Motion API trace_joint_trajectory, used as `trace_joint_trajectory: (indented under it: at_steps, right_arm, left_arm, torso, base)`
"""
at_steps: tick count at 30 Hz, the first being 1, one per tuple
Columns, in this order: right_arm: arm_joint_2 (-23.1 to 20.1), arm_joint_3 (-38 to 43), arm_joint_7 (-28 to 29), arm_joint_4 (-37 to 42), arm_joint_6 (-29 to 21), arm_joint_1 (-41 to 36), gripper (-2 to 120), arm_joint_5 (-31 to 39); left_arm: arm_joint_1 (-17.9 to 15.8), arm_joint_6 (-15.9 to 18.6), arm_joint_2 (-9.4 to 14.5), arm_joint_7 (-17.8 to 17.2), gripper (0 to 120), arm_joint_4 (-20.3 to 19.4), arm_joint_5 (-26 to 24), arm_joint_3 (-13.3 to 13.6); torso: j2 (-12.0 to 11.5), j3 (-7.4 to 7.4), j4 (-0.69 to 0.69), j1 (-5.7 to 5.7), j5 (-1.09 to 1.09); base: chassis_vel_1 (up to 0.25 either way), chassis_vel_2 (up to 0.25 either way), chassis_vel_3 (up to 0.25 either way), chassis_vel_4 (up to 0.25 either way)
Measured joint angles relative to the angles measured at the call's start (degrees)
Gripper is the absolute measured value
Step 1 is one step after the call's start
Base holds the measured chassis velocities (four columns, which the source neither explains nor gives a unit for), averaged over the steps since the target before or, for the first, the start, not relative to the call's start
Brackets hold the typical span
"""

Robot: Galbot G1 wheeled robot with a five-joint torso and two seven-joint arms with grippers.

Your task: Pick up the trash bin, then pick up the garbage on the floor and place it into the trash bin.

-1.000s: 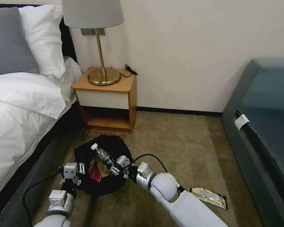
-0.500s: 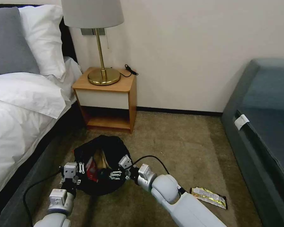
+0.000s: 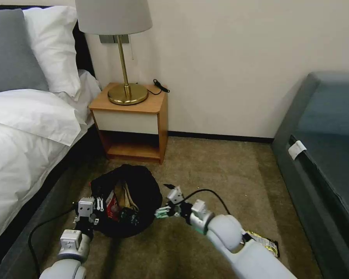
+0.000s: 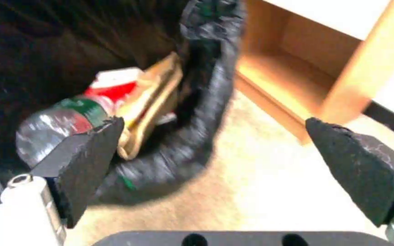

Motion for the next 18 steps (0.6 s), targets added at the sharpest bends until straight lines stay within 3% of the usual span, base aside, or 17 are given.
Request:
trace_joint_trajectory:
  at_steps: [1, 10, 18]
  right_arm:
    - [-2.1, 2.2, 0.0, 1.8, -0.2, -1.5, 100, 0.0]
    - [-6.8, 8.7, -0.3, 5.2, 0.2, -6.5, 100, -0.6]
    - [-15.0, 16.0, -1.5, 8.2, 2.0, -13.0, 100, -0.7]
  left_arm:
    - [-0.1, 0.1, 0.4, 0.0, 3, 0.0, -0.1, 0.1]
    - [-0.7, 0.1, 0.9, 0.0, 3, 0.7, -0.1, 0.5]
    - [-1.3, 0.4, 1.7, -0.1, 3, 0.7, -0.1, 0.6]
  torso:
    - [0.0, 0.00, 0.00, 0.00, -0.01]
    - [0.0, 0.00, 0.00, 0.00, -0.01]
    - [0.0, 0.00, 0.00, 0.00, 0.00]
  base:
    - [0.000, 0.000, 0.000, 0.000]
    - [0.000, 0.000, 0.000, 0.000]
    - [0.000, 0.000, 0.000, 0.000]
